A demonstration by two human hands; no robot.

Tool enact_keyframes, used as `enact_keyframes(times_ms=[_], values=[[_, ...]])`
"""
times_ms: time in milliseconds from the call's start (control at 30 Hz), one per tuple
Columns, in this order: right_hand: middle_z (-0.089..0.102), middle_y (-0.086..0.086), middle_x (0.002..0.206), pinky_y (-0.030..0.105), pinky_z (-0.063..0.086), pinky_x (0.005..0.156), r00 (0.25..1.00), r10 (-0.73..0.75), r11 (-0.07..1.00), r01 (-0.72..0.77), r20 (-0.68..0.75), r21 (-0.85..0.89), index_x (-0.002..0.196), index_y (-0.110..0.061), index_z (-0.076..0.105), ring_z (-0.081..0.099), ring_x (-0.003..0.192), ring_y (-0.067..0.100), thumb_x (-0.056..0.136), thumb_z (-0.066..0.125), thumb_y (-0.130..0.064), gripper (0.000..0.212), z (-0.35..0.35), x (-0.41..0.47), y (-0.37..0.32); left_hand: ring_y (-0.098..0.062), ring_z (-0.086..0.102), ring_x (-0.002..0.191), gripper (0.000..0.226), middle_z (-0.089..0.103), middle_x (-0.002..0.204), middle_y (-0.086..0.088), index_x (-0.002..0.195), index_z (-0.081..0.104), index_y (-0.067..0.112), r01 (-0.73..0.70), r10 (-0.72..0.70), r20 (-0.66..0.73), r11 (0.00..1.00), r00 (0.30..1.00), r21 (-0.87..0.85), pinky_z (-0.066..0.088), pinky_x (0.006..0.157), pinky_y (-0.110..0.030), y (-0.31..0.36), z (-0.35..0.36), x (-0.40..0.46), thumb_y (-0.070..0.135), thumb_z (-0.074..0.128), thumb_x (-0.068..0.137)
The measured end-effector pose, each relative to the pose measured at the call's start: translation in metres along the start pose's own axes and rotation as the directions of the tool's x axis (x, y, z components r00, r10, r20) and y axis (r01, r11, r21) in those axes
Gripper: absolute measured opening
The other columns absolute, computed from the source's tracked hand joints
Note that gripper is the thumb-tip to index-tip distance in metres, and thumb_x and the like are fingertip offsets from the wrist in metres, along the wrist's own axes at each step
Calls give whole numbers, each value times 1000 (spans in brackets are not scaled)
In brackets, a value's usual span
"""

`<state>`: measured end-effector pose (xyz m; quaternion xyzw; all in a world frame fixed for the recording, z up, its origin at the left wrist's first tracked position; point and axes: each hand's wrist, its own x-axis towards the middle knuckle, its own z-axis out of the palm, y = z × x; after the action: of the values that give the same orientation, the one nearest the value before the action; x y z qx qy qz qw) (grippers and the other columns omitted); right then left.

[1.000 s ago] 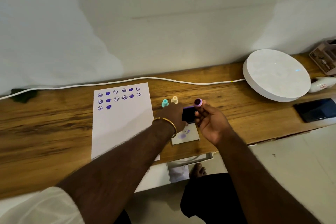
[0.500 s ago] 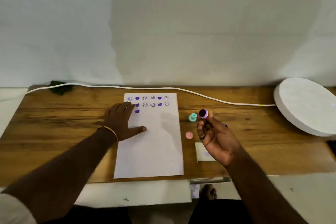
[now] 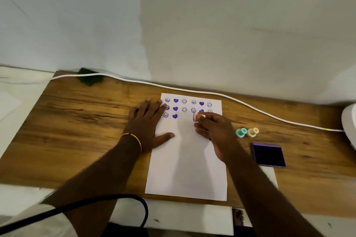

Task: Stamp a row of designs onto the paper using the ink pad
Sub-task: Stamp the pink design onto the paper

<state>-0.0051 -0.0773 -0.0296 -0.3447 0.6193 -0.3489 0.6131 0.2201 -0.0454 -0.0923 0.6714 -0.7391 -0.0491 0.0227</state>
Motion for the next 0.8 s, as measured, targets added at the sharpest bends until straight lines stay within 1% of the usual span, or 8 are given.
enact_keyframes(times_ms=[33, 100, 167, 233, 333, 467, 533, 800], values=[[74, 5, 94, 29, 59, 75, 996, -80, 982, 73, -37, -176, 96, -17, 74, 70, 85, 19, 82, 77, -26, 17, 4, 5, 3, -27, 15, 146, 100, 23, 159, 5, 151, 22, 27, 1, -1, -3, 1000, 1000, 3, 16, 110, -50, 1, 0, 1, 88, 18, 73], [70, -4, 95, 22, 52, 78, 967, -250, 864, 203, -42, -461, 100, -18, 72, 64, 86, 13, 85, 74, -31, 20, 11, 13, 8, -27, 15, 146, 101, 24, 158, 4, 151, 23, 26, 0, 0, -15, 1000, 1000, -4, 17, 110, -51, 0, 1, 1, 89, 18, 72], [65, -8, 93, 12, 42, 73, 929, -369, 744, 313, 27, -590, 101, -18, 72, 58, 86, 9, 88, 71, -30, 19, 15, 18, 9, -27, 16, 146, 101, 26, 158, 3, 151, 25, 24, -7, 7, -24, 1000, 1000, -16, 18, 110, -52, 1, 2, 1, 89, 20, 73], [63, -6, 96, 13, 39, 74, 903, -415, 625, 374, 115, -685, 104, -16, 71, 55, 89, 11, 90, 67, -29, 19, 17, 21, 9, -27, 17, 146, 102, 28, 157, 3, 150, 27, 23, -9, 8, -32, 1000, 999, -17, 19, 109, -51, 1, 2, 1, 88, 23, 73], [64, 3, 108, 25, 43, 86, 889, -416, 508, 403, 193, -761, 110, -14, 68, 54, 99, 17, 93, 63, -29, 23, 20, 23, 9, -27, 17, 146, 102, 28, 157, 3, 150, 28, 22, -9, 9, -36, 1000, 999, -14, 20, 109, -51, 1, 2, 2, 89, 22, 73], [63, 4, 113, 23, 37, 87, 885, -400, 402, 402, 237, -823, 114, -16, 65, 53, 104, 17, 96, 56, -33, 27, 23, 25, 8, -27, 15, 147, 102, 25, 158, 4, 151, 26, 23, -9, 9, -26, 1000, 1000, -11, 19, 110, -52, 1, 2, 2, 89, 20, 72], [62, 3, 116, 22, 35, 88, 889, -385, 369, 393, 247, -842, 117, -18, 63, 52, 107, 17, 97, 54, -35, 27, 25, 27, 8, -27, 14, 147, 102, 24, 158, 4, 151, 25, 24, -5, 5, -23, 1000, 1000, -8, 19, 111, -52, 1, 1, 2, 89, 20, 72], [59, 2, 123, 32, 43, 96, 902, -355, 291, 354, 243, -889, 124, -19, 59, 52, 113, 19, 98, 52, -37, 32, 29, 29, 8, -27, 15, 146, 103, 26, 158, 3, 151, 26, 24, 1, -1, -28, 1000, 1000, -9, 19, 111, -53, 2, 3, 3, 89, 21, 72]])
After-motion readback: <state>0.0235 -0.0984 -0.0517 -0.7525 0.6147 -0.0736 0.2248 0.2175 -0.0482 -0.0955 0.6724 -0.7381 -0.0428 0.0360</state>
